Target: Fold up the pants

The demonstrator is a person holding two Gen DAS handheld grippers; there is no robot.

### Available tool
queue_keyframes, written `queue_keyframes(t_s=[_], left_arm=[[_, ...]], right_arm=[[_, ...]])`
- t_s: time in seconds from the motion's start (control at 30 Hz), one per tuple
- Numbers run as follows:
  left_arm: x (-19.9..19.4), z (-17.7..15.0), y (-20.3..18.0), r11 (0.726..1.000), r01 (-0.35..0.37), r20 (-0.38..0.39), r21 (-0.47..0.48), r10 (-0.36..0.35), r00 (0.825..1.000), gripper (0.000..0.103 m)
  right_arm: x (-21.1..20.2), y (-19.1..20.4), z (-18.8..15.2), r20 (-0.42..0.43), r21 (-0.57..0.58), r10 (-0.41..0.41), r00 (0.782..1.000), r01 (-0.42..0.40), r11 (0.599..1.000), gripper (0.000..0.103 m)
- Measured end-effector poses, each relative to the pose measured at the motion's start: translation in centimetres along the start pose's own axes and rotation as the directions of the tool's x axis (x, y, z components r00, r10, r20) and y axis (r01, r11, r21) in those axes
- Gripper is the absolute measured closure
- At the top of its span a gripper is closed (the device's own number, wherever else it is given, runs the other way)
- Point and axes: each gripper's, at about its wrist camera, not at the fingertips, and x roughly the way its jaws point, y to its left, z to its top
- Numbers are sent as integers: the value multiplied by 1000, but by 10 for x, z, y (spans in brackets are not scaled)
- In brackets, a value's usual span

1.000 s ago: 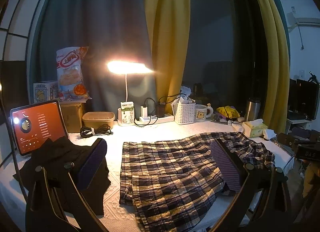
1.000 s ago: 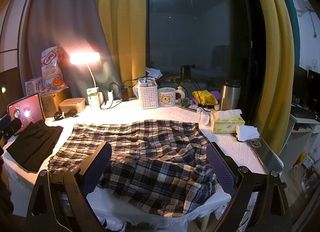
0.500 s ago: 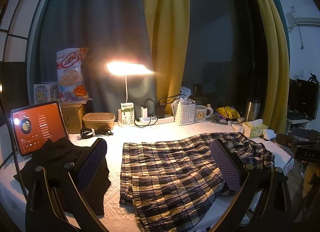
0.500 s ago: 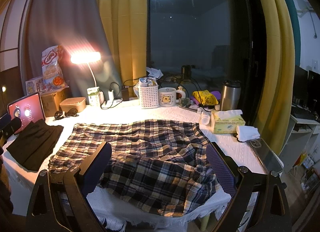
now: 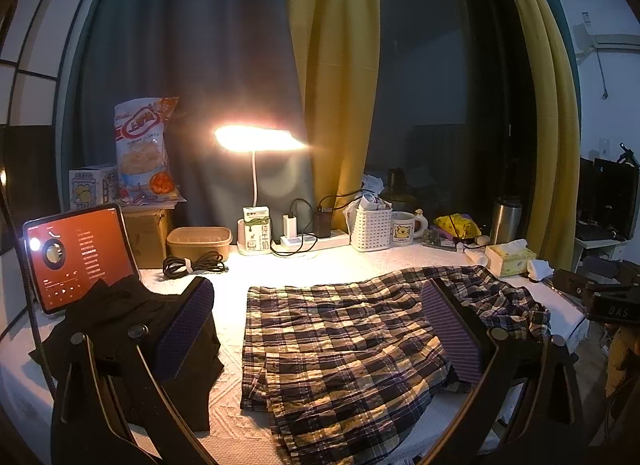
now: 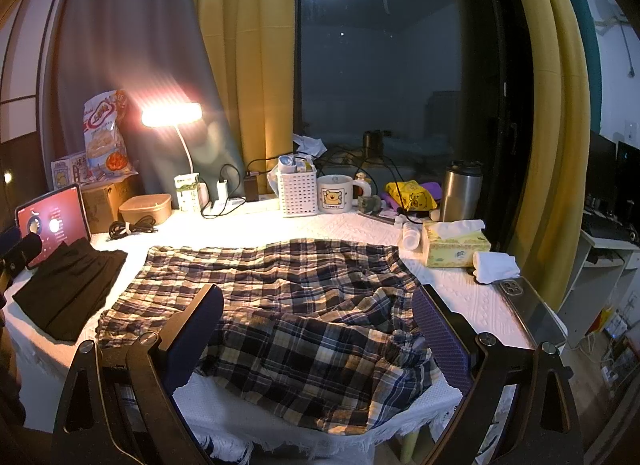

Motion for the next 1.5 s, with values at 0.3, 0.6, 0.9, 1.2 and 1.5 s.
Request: queue_keyframes(t_s=[0.3, 0.6, 0.9, 1.2, 1.5], left_arm=[[-1, 0, 0, 1000, -1, 3, 3, 1, 1000, 1], [-1, 2, -2, 1000, 4, 7, 6, -4, 1000, 1], [-1, 1, -6, 1000, 14, 11, 18, -15, 1000, 1], [38, -1, -7, 998, 1, -46, 64, 1, 999, 1], [113, 1, 24, 995, -68, -181, 68, 79, 980, 1]], right_arm=[[0, 0, 0, 0, 0, 0, 1000, 0, 1000, 7], [0, 0, 0, -1, -1, 1, 1000, -1, 1000, 7], [1, -2, -1, -2, -2, 3, 1000, -3, 1000, 7], [36, -6, -6, -66, -27, -1, 998, -1, 1000, 7], [101, -37, 0, -130, -21, -10, 991, 7, 1000, 7]])
